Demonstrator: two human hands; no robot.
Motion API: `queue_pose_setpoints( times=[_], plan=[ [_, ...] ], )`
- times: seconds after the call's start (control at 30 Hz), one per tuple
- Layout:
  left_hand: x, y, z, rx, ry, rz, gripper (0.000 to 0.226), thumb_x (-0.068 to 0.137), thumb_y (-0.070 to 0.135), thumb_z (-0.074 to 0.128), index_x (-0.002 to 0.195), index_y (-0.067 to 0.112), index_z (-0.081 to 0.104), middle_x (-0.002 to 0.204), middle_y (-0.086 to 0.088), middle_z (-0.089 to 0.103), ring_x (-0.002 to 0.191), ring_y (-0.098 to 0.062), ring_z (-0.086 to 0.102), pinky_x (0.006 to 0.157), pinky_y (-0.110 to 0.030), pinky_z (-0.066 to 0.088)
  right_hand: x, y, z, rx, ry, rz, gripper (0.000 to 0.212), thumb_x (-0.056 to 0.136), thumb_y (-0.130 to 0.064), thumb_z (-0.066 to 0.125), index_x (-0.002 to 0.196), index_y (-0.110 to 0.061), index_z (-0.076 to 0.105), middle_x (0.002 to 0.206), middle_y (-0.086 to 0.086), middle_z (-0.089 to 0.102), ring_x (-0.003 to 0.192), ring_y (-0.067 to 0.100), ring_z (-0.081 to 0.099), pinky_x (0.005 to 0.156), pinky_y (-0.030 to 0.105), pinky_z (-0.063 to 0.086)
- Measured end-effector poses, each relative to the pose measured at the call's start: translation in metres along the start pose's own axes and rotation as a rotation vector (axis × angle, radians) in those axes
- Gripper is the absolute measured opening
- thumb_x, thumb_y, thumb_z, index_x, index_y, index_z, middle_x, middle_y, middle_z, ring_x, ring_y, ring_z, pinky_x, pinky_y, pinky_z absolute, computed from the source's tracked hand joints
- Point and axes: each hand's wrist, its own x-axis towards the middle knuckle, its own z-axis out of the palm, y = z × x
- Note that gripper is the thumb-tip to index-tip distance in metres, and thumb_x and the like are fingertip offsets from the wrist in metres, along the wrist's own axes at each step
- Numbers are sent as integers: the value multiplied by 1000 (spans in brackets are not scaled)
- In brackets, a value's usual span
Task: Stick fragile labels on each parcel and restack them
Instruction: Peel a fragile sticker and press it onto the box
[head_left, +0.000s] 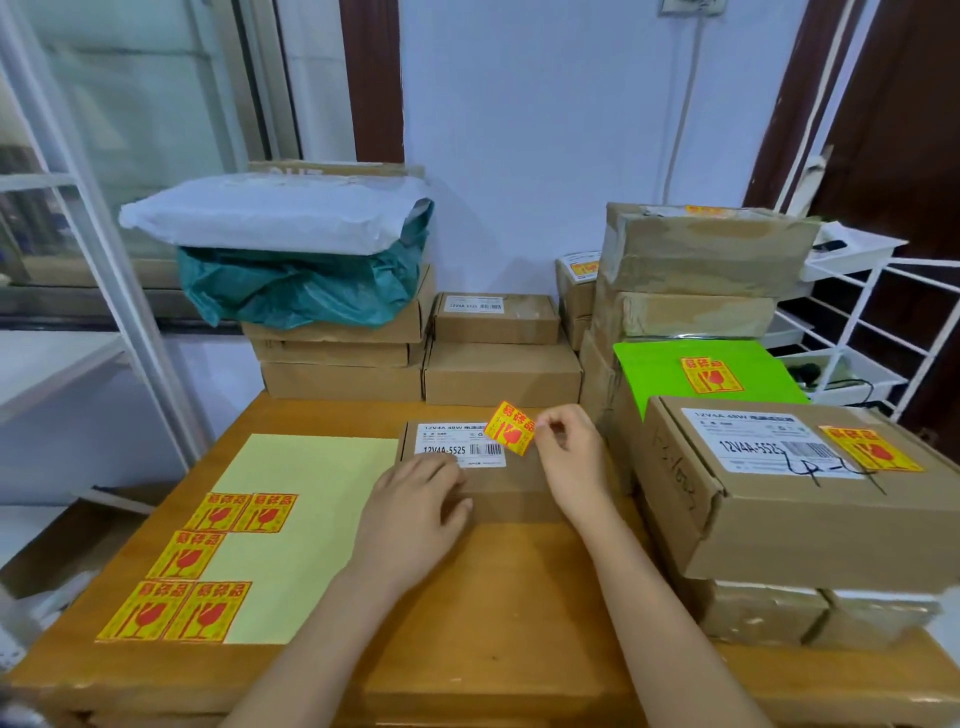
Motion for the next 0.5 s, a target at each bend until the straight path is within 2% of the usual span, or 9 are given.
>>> queue_pose_setpoints(
  times=[0.07, 0.2, 0.33, 0.43, 0.5],
  plan=[
    [-4, -4, -2, 19, 19, -30, 35, 81, 47, 40, 88, 24, 66, 101, 11, 66, 97, -15, 63, 81, -32, 51, 3, 2, 1, 7, 0, -1, 17, 86, 1, 55, 78, -13, 58, 83, -3, 52, 79, 15, 51, 69, 18, 38],
    [-8, -17, -4, -37, 80, -95, 41, 87, 48, 33, 87, 21, 64, 99, 9, 65, 96, -16, 59, 84, -33, 47, 9, 7, -2, 27, -26, 43, 16, 89, -3, 55, 79, -15, 57, 86, -1, 55, 83, 14, 53, 71, 24, 40],
    [-3, -23, -8, -99, 115, -114, 39, 87, 51, 26, 74, 23, 49, 79, 13, 52, 79, -11, 47, 68, -29, 40, 12, 10, 0, 100, -92, 110, 21, 91, -5, 55, 75, -19, 58, 92, 8, 59, 85, 14, 53, 69, 11, 38],
    [8, -18, -9, -130, 128, -172, 53, 85, 53, 23, 71, 15, 56, 76, 6, 56, 79, -17, 50, 65, -31, 40, 12, 9, 2, 166, -131, 133, 23, 92, -2, 54, 73, -14, 57, 92, 7, 56, 83, 9, 52, 66, 11, 39],
    [19, -10, -10, -157, 95, -209, 50, 90, 50, 31, 80, 12, 63, 83, 3, 60, 84, -19, 53, 67, -32, 44, 13, 9, 1, 194, -162, 132, 18, 92, -2, 54, 75, -5, 56, 98, 11, 54, 86, 10, 52, 62, 2, 39]
  ],
)
